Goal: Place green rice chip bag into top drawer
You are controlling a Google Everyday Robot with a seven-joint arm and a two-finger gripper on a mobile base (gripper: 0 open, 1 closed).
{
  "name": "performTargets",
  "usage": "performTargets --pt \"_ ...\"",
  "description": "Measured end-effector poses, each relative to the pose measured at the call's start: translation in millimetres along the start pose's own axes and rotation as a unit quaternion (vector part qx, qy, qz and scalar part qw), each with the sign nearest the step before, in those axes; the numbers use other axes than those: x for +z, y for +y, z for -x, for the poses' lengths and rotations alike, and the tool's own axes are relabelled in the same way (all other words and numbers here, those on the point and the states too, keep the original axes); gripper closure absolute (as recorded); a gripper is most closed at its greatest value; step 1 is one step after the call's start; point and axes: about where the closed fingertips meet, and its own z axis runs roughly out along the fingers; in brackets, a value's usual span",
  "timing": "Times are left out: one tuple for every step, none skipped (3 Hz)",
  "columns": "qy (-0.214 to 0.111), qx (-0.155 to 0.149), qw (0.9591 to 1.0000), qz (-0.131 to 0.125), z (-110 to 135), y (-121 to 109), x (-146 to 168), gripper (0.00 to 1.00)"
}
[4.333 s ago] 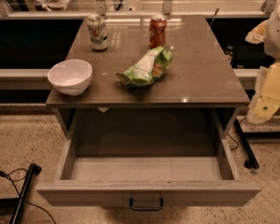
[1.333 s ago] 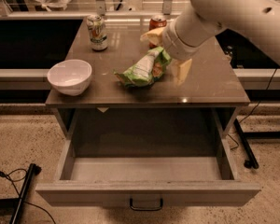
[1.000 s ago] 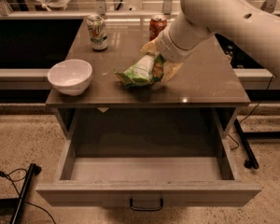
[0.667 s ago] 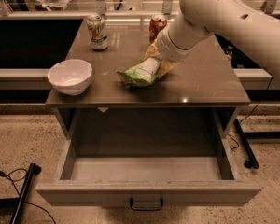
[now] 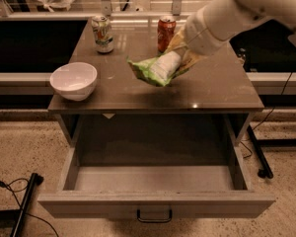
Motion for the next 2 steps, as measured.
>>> performTargets --pt "0.016 0.057 0.9980 0.020 15.7 20.3 -59.3 1.00" --pt "0.012 0.123 0.9881 0.092 48.0 55.0 -83.1 1.00"
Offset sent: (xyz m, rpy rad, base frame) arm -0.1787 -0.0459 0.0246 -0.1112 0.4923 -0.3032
